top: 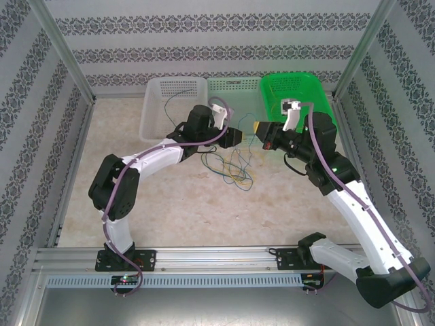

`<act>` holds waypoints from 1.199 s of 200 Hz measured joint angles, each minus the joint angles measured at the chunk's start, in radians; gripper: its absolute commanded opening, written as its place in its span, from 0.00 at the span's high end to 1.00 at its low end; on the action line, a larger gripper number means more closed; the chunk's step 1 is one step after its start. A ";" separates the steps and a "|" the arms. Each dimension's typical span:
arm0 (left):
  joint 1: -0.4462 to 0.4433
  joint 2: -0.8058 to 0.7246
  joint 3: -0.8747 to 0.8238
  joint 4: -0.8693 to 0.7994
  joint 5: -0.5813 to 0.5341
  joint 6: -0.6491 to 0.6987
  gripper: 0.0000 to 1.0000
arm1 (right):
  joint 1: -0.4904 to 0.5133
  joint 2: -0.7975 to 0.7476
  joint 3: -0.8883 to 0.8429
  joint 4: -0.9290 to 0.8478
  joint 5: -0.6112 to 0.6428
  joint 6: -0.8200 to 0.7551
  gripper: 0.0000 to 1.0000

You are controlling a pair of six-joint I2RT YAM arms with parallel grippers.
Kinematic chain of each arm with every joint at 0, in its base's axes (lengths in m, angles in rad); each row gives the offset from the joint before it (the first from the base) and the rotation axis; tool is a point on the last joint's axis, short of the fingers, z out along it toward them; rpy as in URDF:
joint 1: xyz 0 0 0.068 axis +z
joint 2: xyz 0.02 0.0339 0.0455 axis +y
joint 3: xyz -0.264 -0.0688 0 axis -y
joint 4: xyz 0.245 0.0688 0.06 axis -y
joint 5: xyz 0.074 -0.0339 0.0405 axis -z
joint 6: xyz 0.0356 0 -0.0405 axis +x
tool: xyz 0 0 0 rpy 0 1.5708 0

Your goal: Untangle the cables

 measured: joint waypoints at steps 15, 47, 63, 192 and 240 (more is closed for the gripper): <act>0.000 -0.023 0.000 -0.031 -0.040 0.022 0.71 | -0.021 -0.021 -0.003 -0.018 0.008 -0.007 1.00; 0.000 -0.108 0.002 -0.072 -0.105 0.072 0.73 | -0.053 -0.059 -0.003 -0.054 0.032 -0.019 1.00; 0.000 -0.147 0.009 -0.082 -0.126 0.093 0.73 | -0.057 -0.064 -0.003 -0.073 0.042 -0.035 1.00; -0.004 -0.221 0.013 -0.101 -0.176 0.135 0.37 | -0.057 0.077 0.263 -0.166 0.091 -0.119 1.00; -0.005 -0.224 -0.073 -0.105 -0.211 0.130 0.23 | -0.064 0.193 0.484 -0.158 0.082 -0.146 1.00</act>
